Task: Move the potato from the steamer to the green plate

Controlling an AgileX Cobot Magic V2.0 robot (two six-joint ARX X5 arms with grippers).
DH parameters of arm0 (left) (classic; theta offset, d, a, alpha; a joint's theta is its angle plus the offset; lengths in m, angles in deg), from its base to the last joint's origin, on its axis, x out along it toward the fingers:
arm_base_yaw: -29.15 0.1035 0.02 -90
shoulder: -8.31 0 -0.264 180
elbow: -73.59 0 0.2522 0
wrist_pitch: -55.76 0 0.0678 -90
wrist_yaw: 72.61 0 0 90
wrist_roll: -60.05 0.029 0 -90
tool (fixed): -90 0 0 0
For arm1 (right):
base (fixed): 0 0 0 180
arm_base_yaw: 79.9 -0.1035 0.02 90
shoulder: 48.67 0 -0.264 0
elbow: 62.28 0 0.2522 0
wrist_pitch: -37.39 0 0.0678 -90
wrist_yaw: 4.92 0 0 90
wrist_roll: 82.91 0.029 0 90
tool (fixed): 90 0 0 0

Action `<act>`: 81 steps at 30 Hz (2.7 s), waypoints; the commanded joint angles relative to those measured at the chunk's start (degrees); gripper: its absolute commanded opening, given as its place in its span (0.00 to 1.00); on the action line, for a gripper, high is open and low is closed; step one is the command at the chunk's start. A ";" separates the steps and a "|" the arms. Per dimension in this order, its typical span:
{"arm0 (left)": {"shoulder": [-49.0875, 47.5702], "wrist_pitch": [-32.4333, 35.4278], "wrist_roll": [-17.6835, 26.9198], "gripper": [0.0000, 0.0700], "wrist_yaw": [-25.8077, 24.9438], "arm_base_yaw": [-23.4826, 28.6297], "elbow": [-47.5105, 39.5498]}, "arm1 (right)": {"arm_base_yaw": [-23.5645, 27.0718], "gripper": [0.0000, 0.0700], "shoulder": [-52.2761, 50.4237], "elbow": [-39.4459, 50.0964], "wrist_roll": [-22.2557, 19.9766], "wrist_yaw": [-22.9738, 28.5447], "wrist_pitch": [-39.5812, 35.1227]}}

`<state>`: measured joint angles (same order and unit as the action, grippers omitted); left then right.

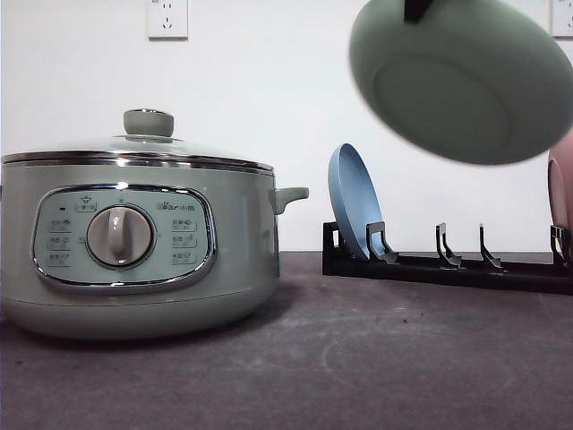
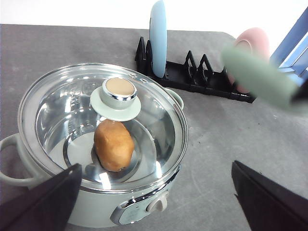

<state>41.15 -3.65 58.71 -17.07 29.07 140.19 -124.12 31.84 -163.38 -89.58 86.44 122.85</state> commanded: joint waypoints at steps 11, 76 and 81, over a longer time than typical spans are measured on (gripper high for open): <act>0.20 0.63 0.72 0.91 -0.24 -0.04 1.14 | -14.05 0.00 0.71 18.47 6.15 11.94 -9.52; 0.20 0.44 0.44 0.91 -0.24 -0.04 1.14 | -7.70 0.45 -12.64 19.66 8.03 -5.17 -26.72; 0.20 0.39 0.24 0.91 -0.24 -0.04 1.14 | -0.42 0.45 -15.05 16.67 7.73 -19.13 -28.37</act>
<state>41.15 -3.67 58.69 -17.07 29.07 140.19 -124.83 16.34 -145.66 -81.31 70.46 95.03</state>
